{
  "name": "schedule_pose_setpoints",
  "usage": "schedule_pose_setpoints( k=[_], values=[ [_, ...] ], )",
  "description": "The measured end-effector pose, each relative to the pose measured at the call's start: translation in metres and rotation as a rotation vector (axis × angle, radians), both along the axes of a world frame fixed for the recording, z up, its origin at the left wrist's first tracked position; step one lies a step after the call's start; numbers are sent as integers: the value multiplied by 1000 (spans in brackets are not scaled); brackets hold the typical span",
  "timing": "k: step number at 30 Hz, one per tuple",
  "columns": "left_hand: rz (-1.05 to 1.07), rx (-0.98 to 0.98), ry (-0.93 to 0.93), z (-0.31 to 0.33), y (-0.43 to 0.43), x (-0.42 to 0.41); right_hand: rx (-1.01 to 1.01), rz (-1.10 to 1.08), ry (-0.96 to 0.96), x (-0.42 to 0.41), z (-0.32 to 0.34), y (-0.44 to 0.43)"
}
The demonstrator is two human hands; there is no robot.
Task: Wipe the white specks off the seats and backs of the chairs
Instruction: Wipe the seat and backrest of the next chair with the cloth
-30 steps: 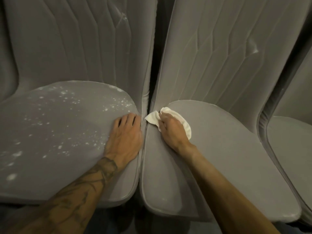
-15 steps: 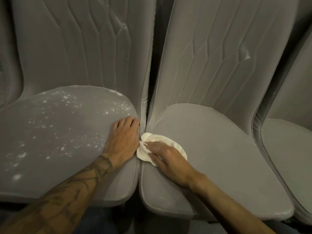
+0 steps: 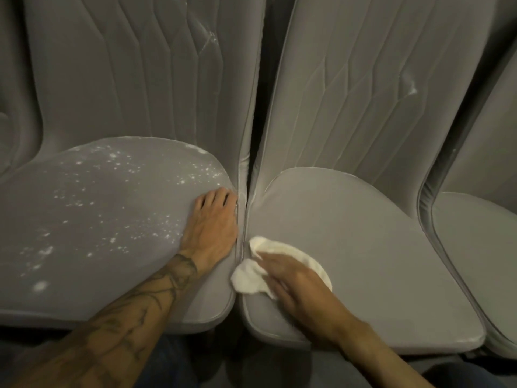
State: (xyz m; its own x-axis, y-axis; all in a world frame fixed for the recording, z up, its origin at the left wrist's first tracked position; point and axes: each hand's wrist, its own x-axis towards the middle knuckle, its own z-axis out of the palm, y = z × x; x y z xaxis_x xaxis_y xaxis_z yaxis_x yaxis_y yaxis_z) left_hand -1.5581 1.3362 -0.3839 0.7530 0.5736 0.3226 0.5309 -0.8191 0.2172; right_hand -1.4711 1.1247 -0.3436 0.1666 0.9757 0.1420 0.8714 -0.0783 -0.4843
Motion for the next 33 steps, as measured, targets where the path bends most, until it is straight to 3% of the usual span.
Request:
schedule_pose_setpoints(
  k=[5, 12, 19, 25, 33],
  values=[
    [17, 7, -13, -2, 1, 2, -45, -155, 41, 8, 12, 51],
    [7, 45, -34, -4, 1, 3, -2, -67, 74, -51, -12, -56],
    [13, 67, -48, -4, 2, 4, -33, -255, -16, -55, -12, 11],
    [3, 57, -47, -3, 0, 4, 87, -247, -66, -79, -30, -62],
    [-6, -29, 17, 3, -2, 2, 23, -513, 178, -27, 1, 85]
  ],
)
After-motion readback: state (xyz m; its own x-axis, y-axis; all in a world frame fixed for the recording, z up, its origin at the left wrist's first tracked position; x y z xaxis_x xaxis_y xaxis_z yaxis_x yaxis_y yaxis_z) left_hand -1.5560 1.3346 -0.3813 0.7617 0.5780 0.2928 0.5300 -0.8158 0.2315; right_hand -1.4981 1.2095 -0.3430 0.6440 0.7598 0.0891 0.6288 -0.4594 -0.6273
